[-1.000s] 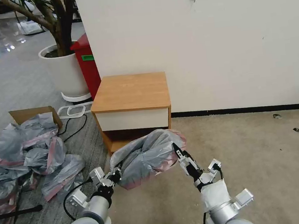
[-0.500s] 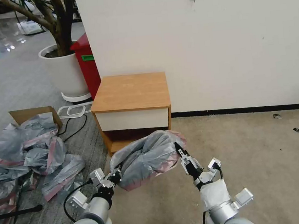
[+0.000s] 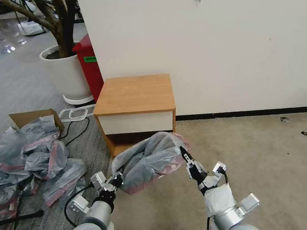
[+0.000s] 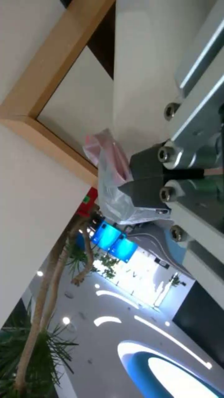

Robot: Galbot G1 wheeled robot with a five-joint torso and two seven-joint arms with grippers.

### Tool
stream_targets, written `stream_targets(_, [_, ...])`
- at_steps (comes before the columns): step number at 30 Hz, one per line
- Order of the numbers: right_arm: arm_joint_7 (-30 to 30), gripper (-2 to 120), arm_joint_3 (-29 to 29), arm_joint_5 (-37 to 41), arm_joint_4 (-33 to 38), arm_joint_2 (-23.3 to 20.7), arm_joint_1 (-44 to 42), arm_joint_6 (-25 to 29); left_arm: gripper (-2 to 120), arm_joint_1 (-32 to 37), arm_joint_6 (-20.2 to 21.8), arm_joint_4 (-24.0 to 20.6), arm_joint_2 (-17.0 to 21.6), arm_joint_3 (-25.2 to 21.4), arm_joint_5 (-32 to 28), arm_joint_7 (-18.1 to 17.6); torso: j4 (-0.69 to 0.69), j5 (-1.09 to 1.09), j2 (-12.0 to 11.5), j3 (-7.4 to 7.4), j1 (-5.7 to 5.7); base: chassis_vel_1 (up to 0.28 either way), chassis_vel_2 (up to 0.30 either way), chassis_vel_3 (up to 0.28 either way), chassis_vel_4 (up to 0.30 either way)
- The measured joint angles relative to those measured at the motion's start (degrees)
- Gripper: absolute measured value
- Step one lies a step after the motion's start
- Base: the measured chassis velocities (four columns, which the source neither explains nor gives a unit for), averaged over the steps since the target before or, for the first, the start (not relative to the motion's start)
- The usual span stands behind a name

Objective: Pick up the garbage bag from the table and place it over the trash can.

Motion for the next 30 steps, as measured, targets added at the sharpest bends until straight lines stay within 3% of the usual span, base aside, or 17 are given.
stream_targets(17, [-1.2, 0, 1.3, -3.1, -2.6, 0.1, -1.2, 2.5, 5, -0.3, 1.4, -2.9, -0.8, -0.5, -4.0, -1.8, 0.00, 0.00, 0.0, 0.00, 0.00, 0.000, 0.000, 0.000, 0.000])
stream_targets(30, [0.1, 0, 4.3, -9.4, -10.0, 0.5, 2.1, 7.5, 5, 2.4, 4.0, -4.5, -2.2, -0.1, -5.8, -1.9, 0.00, 0.01, 0.0, 0.00, 0.00, 0.000, 0.000, 0.000, 0.000])
